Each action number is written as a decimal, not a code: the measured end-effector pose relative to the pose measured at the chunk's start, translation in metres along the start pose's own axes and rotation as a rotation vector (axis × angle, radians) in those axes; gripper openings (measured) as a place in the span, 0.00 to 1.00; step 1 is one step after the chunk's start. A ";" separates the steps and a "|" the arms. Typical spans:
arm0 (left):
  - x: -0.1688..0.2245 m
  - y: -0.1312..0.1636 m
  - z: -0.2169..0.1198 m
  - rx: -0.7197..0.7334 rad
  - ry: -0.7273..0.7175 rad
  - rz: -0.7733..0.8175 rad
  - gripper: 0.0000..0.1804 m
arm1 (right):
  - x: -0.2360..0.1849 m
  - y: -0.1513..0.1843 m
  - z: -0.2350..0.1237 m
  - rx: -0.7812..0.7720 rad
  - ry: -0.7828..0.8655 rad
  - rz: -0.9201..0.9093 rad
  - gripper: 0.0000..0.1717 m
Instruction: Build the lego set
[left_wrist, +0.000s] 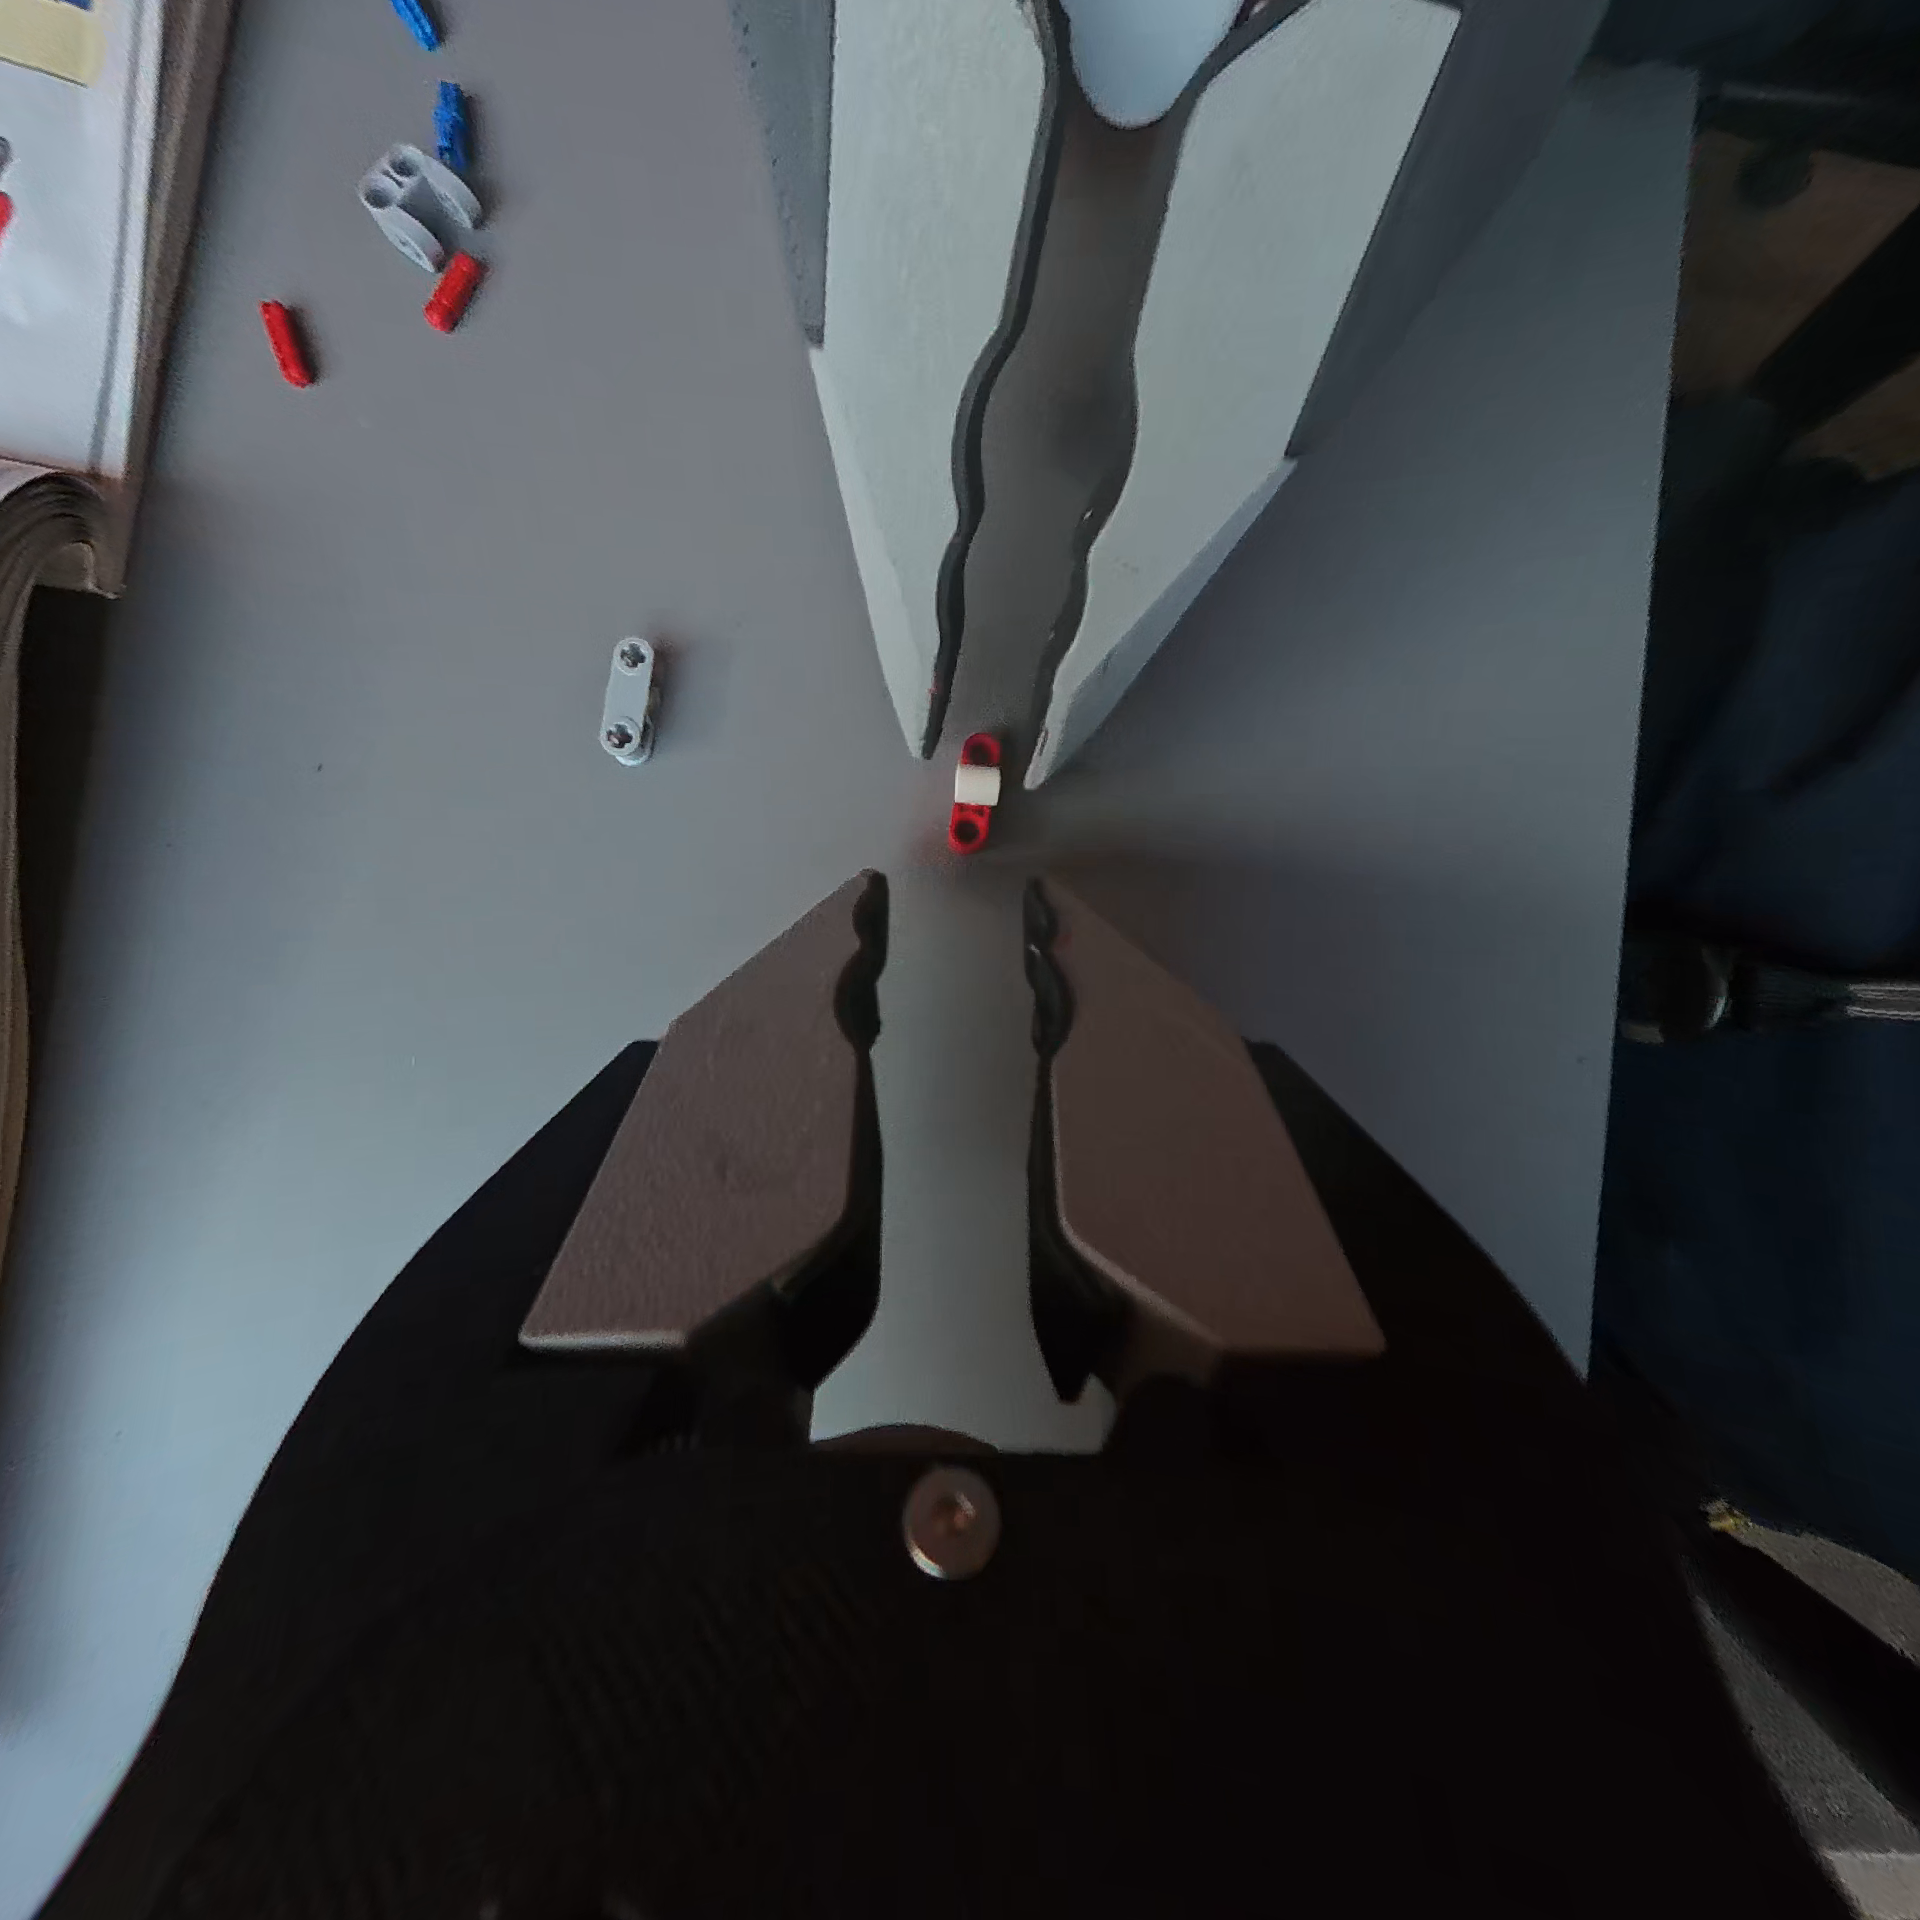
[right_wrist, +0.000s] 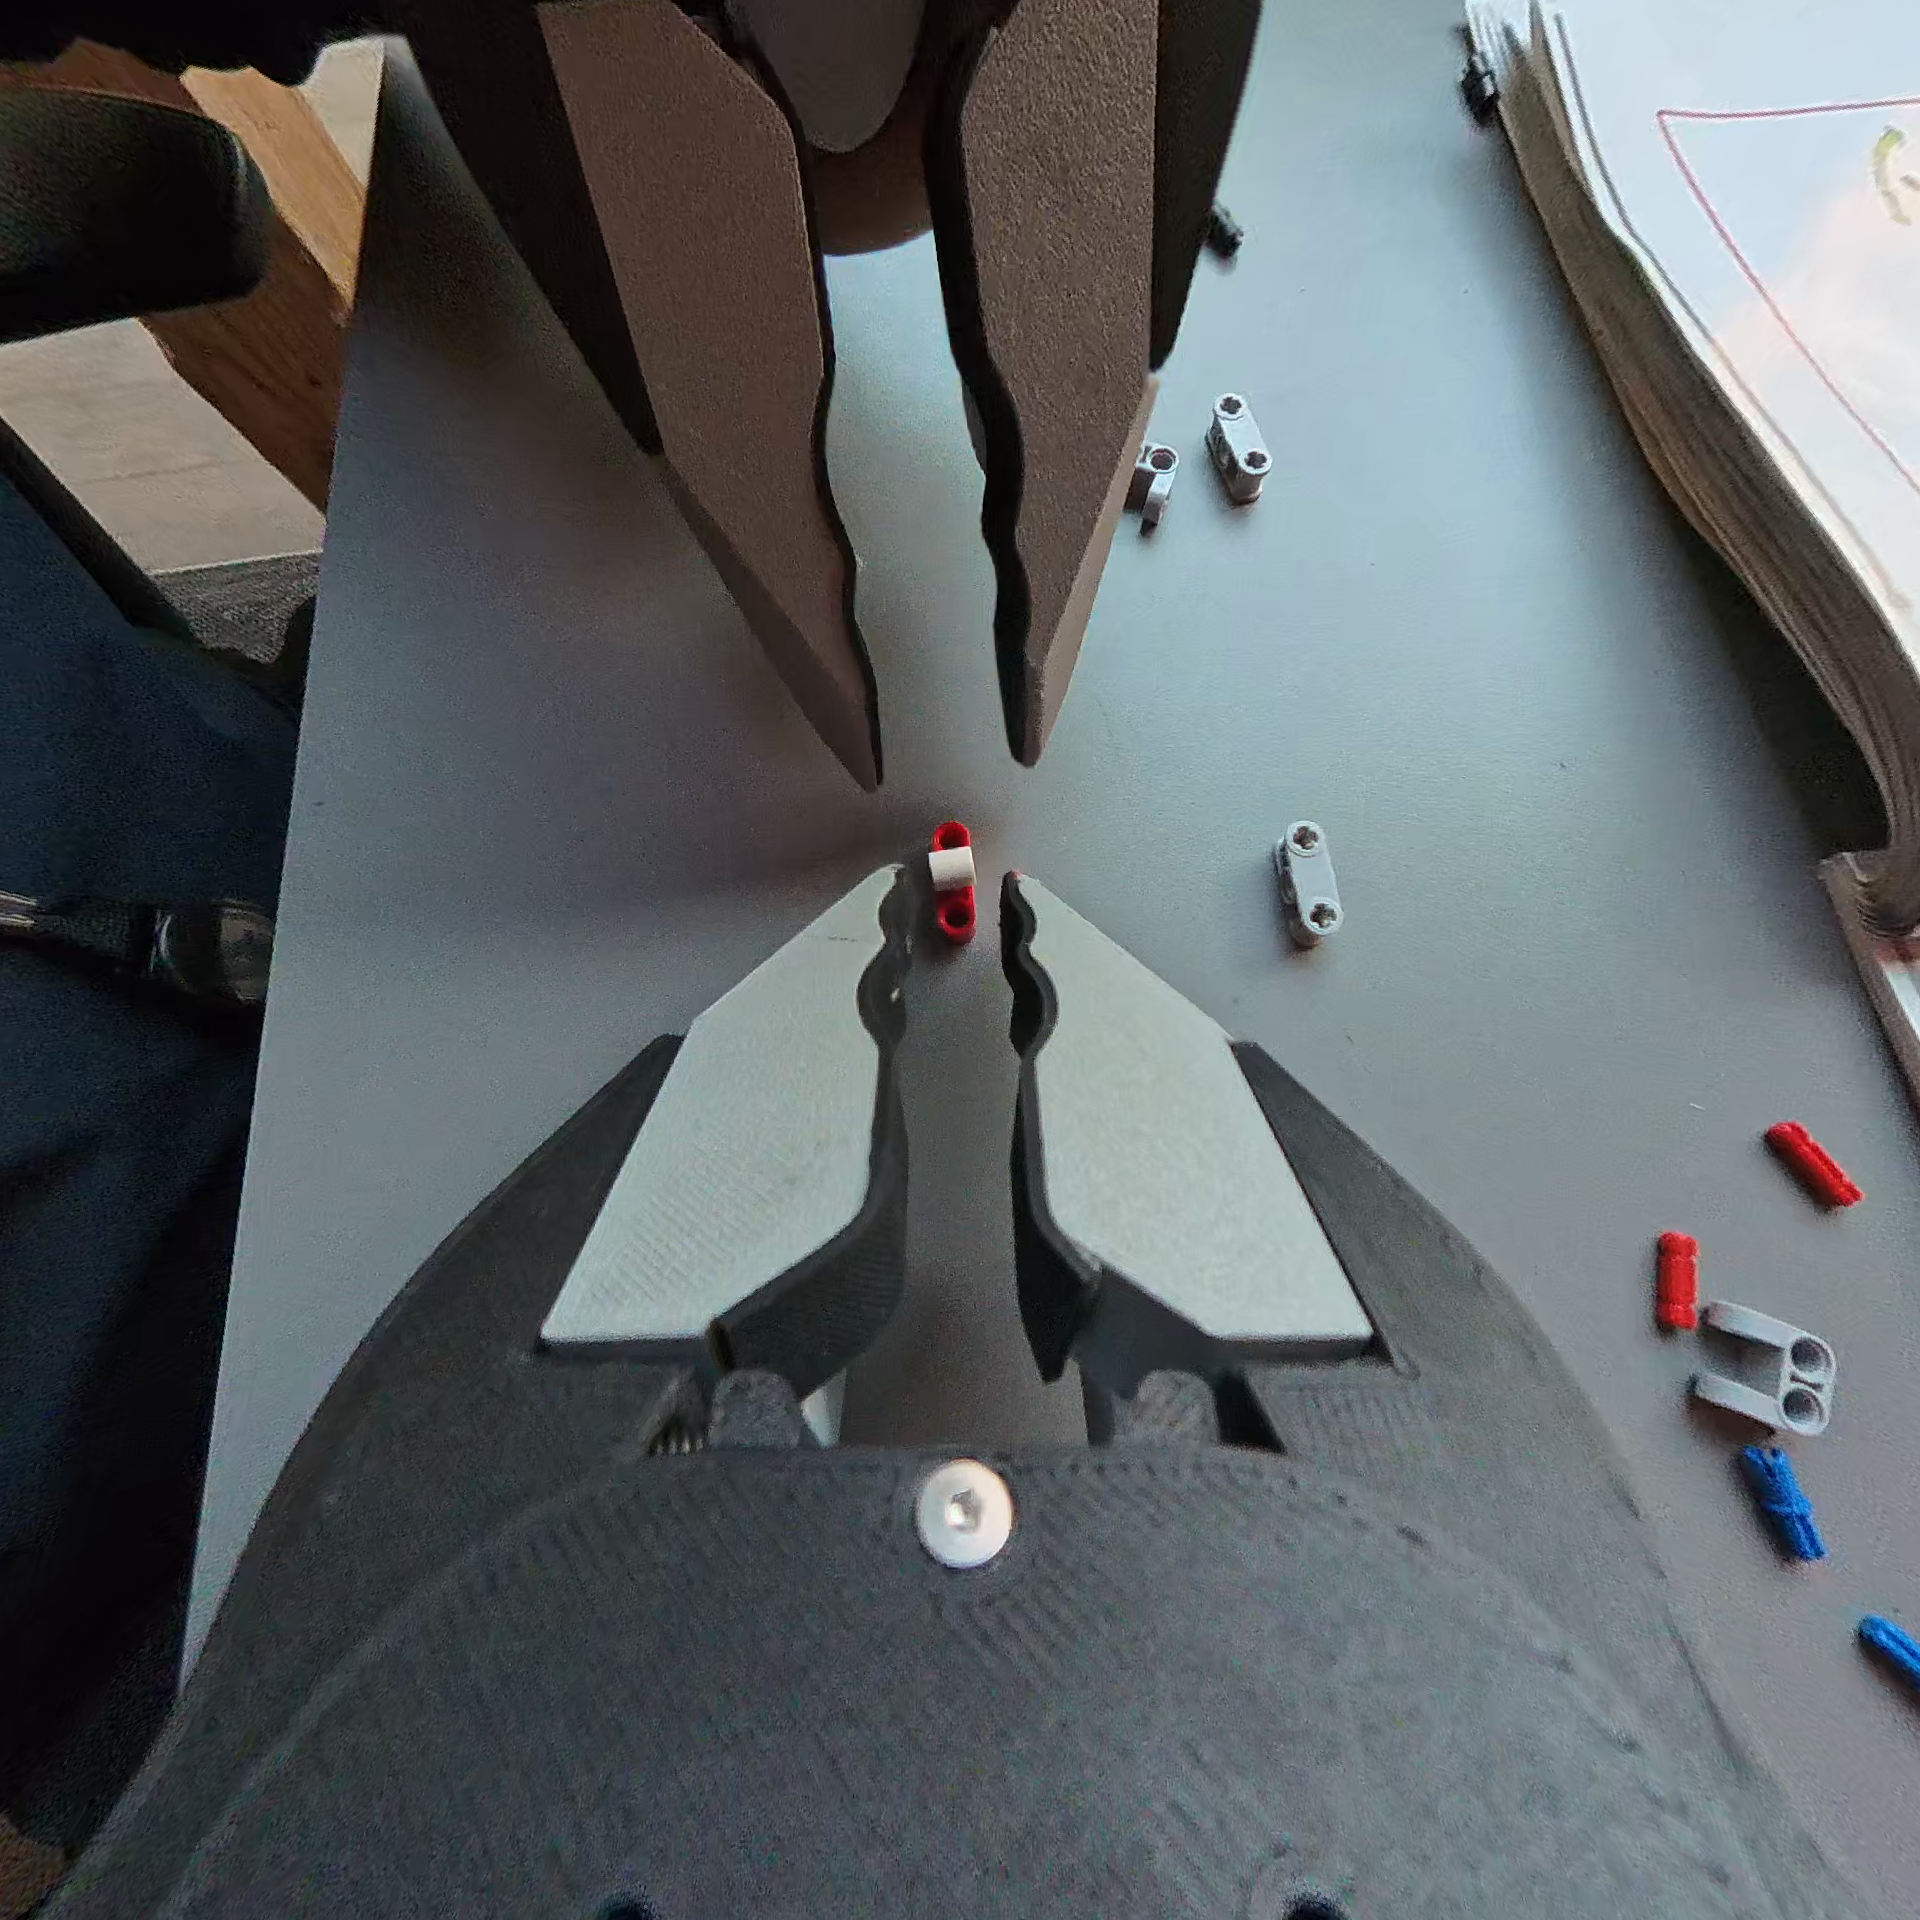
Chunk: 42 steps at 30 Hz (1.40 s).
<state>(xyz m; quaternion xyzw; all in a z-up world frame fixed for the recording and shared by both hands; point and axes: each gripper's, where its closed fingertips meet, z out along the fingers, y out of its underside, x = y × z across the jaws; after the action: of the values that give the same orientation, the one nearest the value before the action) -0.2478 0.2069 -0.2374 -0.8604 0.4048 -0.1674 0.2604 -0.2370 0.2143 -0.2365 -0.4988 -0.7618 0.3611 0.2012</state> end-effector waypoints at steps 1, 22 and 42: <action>0.000 -0.001 -0.003 0.027 -0.007 -0.001 0.13 | 0.001 -0.001 -0.003 0.012 0.010 0.000 0.09; -0.034 -0.027 -0.056 0.588 -0.435 0.134 0.00 | 0.040 -0.019 -0.070 0.433 0.291 0.079 0.11; -0.017 -0.024 -0.048 0.575 -0.239 0.120 0.04 | 0.037 -0.010 -0.061 0.347 0.291 0.034 0.11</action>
<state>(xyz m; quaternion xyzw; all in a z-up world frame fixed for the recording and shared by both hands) -0.2681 0.2180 -0.1860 -0.7398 0.3574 -0.1573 0.5480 -0.2179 0.2673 -0.1911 -0.5163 -0.6429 0.4142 0.3854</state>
